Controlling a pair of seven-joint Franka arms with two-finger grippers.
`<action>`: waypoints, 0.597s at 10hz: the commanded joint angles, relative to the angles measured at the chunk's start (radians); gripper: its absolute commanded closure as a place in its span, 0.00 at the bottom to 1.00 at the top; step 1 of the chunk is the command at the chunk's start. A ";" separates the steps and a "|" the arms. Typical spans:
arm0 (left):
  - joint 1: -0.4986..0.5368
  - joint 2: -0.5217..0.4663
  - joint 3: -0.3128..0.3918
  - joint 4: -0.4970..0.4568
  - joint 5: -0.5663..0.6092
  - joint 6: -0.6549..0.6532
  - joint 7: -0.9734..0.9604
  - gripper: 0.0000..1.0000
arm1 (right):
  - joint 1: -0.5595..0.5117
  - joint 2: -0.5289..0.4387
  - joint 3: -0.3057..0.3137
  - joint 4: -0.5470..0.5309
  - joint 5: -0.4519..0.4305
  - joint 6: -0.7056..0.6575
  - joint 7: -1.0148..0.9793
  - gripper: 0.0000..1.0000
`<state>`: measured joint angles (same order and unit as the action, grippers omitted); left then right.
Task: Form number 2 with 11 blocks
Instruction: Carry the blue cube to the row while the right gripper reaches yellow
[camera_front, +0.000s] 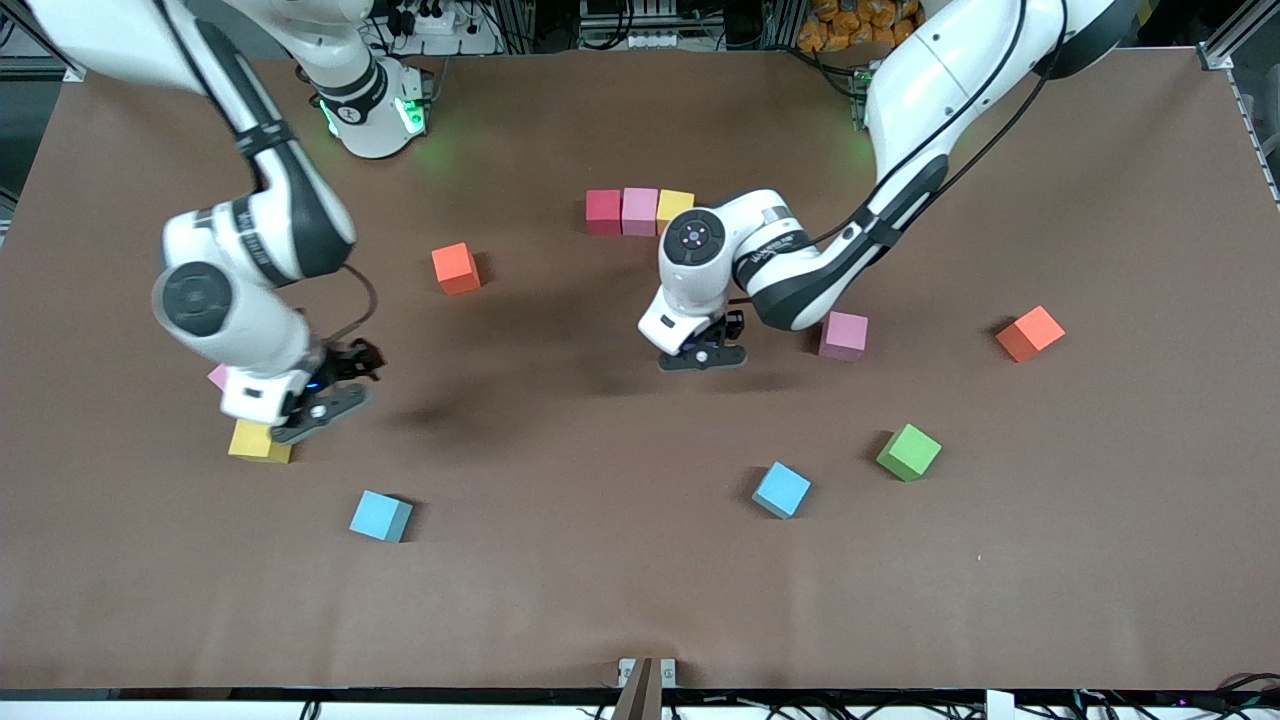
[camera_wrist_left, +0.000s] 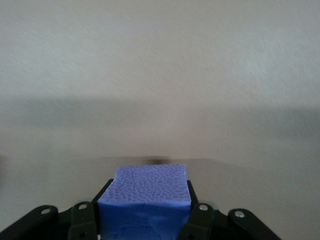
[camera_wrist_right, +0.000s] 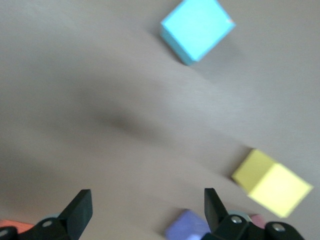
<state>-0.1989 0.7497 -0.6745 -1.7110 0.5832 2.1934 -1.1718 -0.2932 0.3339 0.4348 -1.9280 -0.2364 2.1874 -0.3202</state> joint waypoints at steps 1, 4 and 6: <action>-0.008 -0.003 0.003 -0.037 -0.002 0.040 -0.008 1.00 | -0.128 0.060 0.015 0.032 0.003 0.049 -0.239 0.00; -0.027 -0.015 -0.004 -0.094 0.014 0.075 -0.054 1.00 | -0.187 0.111 0.010 0.064 0.003 0.057 -0.323 0.00; -0.025 -0.042 -0.014 -0.165 0.015 0.109 -0.068 1.00 | -0.190 0.126 0.009 0.064 0.000 0.057 -0.319 0.00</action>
<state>-0.2275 0.7552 -0.6813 -1.8057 0.5837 2.2660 -1.2062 -0.4749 0.4407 0.4312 -1.8838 -0.2363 2.2491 -0.6278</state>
